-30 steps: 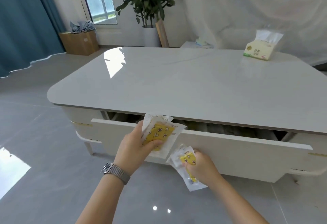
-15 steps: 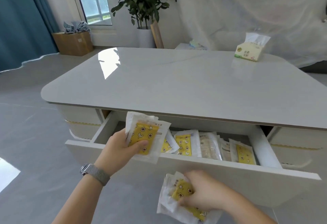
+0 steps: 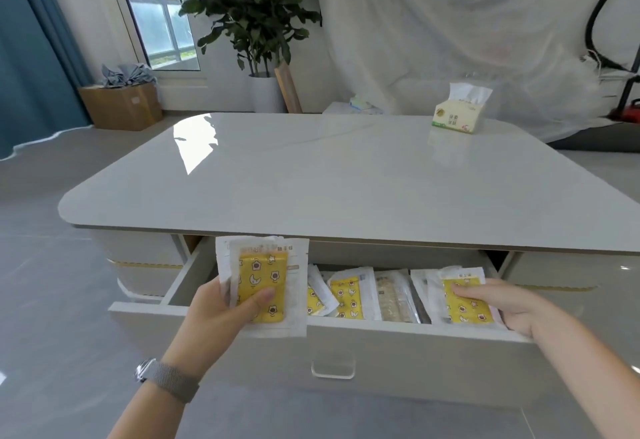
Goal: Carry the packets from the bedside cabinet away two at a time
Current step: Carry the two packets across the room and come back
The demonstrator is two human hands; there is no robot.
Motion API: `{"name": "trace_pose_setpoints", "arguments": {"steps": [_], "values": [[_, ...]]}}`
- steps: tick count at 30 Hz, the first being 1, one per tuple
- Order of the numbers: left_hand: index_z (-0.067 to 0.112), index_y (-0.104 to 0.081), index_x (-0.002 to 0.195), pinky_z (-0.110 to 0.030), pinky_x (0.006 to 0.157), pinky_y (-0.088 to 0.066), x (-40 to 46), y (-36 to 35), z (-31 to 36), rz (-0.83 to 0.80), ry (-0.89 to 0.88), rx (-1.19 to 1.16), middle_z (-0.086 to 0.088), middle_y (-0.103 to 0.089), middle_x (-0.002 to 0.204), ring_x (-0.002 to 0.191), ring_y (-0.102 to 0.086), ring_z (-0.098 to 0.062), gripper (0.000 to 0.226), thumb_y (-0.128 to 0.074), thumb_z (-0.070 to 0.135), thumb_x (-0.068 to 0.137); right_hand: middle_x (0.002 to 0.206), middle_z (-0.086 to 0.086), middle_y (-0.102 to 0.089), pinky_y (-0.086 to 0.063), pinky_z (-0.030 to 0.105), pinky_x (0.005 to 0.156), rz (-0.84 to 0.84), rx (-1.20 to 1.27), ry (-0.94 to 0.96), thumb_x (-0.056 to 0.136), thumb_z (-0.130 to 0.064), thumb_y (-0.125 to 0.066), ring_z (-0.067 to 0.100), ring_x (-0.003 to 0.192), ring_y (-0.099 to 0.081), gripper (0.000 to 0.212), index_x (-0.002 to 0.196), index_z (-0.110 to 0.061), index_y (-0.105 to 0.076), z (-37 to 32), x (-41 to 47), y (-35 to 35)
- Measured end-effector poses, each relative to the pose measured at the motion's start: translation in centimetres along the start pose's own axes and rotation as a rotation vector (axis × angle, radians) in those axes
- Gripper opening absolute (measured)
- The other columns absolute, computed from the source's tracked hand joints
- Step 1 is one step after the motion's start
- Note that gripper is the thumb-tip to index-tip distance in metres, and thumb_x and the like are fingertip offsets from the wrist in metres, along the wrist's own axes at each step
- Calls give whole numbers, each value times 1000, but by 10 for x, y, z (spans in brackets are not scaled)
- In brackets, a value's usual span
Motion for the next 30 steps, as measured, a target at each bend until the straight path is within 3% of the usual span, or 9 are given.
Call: {"name": "trace_pose_setpoints", "arguments": {"steps": [7, 12, 14, 17, 19, 22, 25, 28, 30], "values": [[12, -70, 106, -31, 81, -59, 7, -2, -4, 22, 32, -89, -2, -76, 101, 94, -73, -20, 36, -69, 22, 73, 104, 28, -65, -51, 58, 89, 194, -354, -106, 86, 16, -53, 37, 87, -65, 23, 107, 8, -59, 21, 43, 15], [11, -69, 108, -29, 78, -60, 12, -9, -5, 31, 39, -101, -1, -76, 101, 93, -73, -19, 38, -70, 23, 72, 96, 11, -59, -47, 27, 64, 275, -790, -72, 87, -11, -63, 21, 80, -57, 42, 125, -1, -48, 13, 31, 1], [10, -69, 108, -30, 79, -60, 14, -12, -6, 30, 41, -103, -1, -76, 101, 93, -73, -20, 38, -70, 23, 72, 109, 11, -65, -47, 27, 70, 289, -978, -24, 91, -23, -61, 21, 86, -60, 45, 130, -3, -49, 8, 19, -8], [10, -69, 109, -33, 82, -59, 15, -17, -5, 32, 43, -127, -2, -76, 101, 94, -73, -20, 38, -70, 23, 73, 132, 5, -59, -43, 28, 97, 403, -1011, 354, 94, -20, -59, 21, 119, -56, 39, 131, -11, -56, -3, 3, -24], [10, -69, 109, -34, 82, -59, 15, -23, -4, 27, 50, -150, -2, -76, 101, 94, -73, -20, 38, -70, 23, 73, 120, -5, -65, -46, 25, 95, 421, -694, 652, 93, -16, -61, 13, 111, -61, 25, 117, -22, -63, -16, -15, -42], [11, -69, 107, -33, 81, -60, 14, -36, -2, -16, 45, -154, -2, -76, 101, 94, -73, -19, 37, -69, 24, 73, 107, -5, -70, -57, 28, 83, 91, -240, 640, 92, -28, -63, 11, 90, -70, 20, 112, -24, -61, -35, -41, -97], [13, -69, 104, -31, 78, -60, 13, -48, 1, -38, 7, -127, 0, -77, 98, 91, -73, -19, 34, -69, 26, 72, 116, -2, -69, -59, 36, 83, -373, -87, 469, 89, -45, -54, 17, 99, -70, 43, 125, -22, -55, -41, -57, -158], [20, -67, 99, -22, 68, -58, 13, -57, 1, -70, -59, -12, 8, -77, 91, 85, -74, -13, 18, -62, 26, 83, 115, -13, -67, -48, 33, 101, -447, -155, 476, 80, -55, -54, 6, 111, -62, 38, 112, -33, -57, -40, -54, -191], [24, -66, 105, -22, 77, -57, 15, -59, -2, -126, -49, 31, 5, -76, 100, 95, -71, -11, 22, -54, 35, 90, 115, -8, -69, -46, 37, 105, -425, -143, 482, 78, -53, -57, 9, 110, -64, 40, 112, -31, -58, -41, -45, -199]]}}
Point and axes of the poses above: each hand's wrist, its own x-axis towards the middle knuckle, its own y-axis out of the back of the hand, z = x × y, the point moved 3 cm from there along x, towards the middle knuckle
